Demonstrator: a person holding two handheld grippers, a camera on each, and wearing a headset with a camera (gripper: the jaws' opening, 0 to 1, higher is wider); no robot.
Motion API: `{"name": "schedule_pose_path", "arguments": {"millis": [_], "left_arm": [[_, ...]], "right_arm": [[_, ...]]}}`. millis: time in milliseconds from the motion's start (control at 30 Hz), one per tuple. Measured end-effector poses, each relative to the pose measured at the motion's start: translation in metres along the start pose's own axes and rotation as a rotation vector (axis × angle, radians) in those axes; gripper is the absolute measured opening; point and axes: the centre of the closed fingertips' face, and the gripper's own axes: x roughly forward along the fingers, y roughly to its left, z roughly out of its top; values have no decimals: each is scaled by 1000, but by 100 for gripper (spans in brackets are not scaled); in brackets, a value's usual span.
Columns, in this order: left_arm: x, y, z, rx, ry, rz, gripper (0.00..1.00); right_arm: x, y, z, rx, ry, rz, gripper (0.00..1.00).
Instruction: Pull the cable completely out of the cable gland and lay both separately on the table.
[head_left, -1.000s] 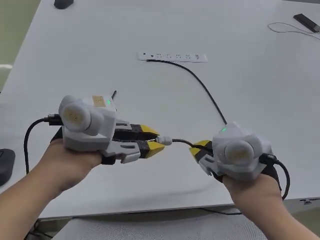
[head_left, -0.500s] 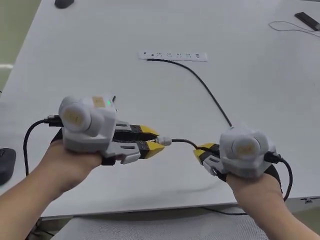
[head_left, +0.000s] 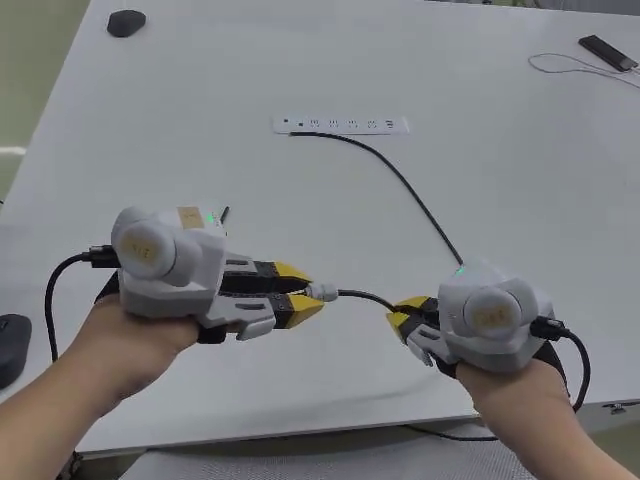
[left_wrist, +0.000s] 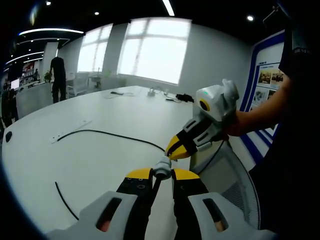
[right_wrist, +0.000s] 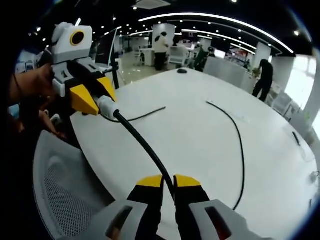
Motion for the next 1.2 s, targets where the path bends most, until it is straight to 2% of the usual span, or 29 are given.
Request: {"name": "schedule_pose_path", "arguments": {"millis": [133, 267, 433, 600, 667, 800, 900, 1200], "left_arm": [[3, -3, 0, -3, 4, -11, 15], [5, -6, 0, -7, 8, -15, 15], [6, -7, -3, -8, 18, -14, 15], [6, -8, -2, -9, 15, -11, 15], [6, -8, -1, -6, 16, -11, 15], [6, -8, -1, -6, 18, -7, 15], [6, -7, 0, -7, 15, -4, 15], [7, -9, -1, -6, 13, -6, 15]], "right_arm": [[-4, 7, 9, -28, -12, 17, 10], [-11, 19, 26, -103, -36, 37, 14], [-17, 35, 49, -260, -61, 53, 13], [-14, 49, 58, -347, -67, 72, 10], [-12, 50, 59, -427, -55, 64, 9], [-12, 54, 60, -428, -61, 75, 6], [-10, 56, 59, -454, -63, 81, 2], [-9, 55, 56, -424, -64, 97, 0]]}}
